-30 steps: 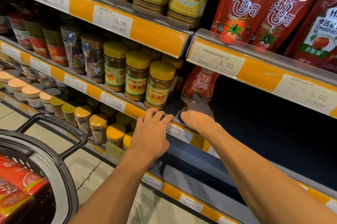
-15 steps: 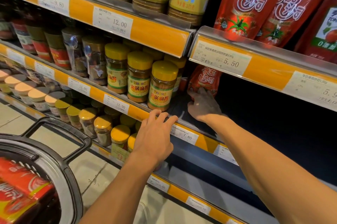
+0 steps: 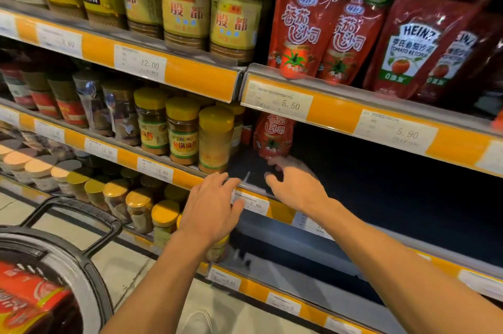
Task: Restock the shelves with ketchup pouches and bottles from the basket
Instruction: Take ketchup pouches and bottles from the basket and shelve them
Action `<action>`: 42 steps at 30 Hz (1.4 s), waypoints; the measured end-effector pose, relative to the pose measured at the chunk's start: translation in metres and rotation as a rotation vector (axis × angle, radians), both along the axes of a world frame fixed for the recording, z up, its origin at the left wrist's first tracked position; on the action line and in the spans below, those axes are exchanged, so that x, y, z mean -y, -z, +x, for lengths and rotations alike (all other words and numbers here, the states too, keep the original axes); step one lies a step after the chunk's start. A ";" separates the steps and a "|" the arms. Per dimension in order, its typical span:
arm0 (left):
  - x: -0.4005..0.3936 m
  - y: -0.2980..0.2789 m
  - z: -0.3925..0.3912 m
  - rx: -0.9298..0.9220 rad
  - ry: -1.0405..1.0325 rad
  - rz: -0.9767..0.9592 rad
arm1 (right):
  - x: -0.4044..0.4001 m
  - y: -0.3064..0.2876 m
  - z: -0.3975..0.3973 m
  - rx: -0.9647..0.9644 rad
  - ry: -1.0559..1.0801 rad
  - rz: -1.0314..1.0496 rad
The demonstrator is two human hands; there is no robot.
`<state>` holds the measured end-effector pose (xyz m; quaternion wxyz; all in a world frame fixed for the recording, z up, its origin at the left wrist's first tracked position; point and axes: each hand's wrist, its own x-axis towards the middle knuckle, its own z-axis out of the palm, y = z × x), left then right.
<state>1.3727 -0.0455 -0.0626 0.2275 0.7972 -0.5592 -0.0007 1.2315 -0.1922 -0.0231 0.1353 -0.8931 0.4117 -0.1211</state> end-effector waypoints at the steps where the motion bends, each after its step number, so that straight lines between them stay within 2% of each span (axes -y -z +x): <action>1: -0.002 -0.005 -0.003 -0.015 -0.004 -0.027 | -0.009 -0.002 -0.011 0.013 -0.001 0.001; 9: -0.038 -0.050 -0.078 -0.298 -0.010 -0.075 | -0.088 -0.032 -0.123 0.072 0.046 0.091; 14: -0.057 -0.090 -0.152 -0.375 0.115 -0.030 | -0.136 -0.065 -0.208 0.229 0.175 0.143; 20: -0.074 -0.135 -0.236 -0.368 0.343 0.026 | -0.199 -0.093 -0.328 0.405 0.485 0.134; 26: -0.061 -0.167 -0.340 -0.352 0.646 0.040 | -0.268 -0.115 -0.445 0.630 0.887 0.097; 35: -0.067 -0.185 -0.538 -0.315 1.193 0.115 | -0.376 -0.126 -0.567 0.683 1.331 -0.057; 42: -0.099 -0.175 -0.664 -0.371 1.445 0.217 | -0.432 -0.109 -0.632 0.682 1.612 -0.062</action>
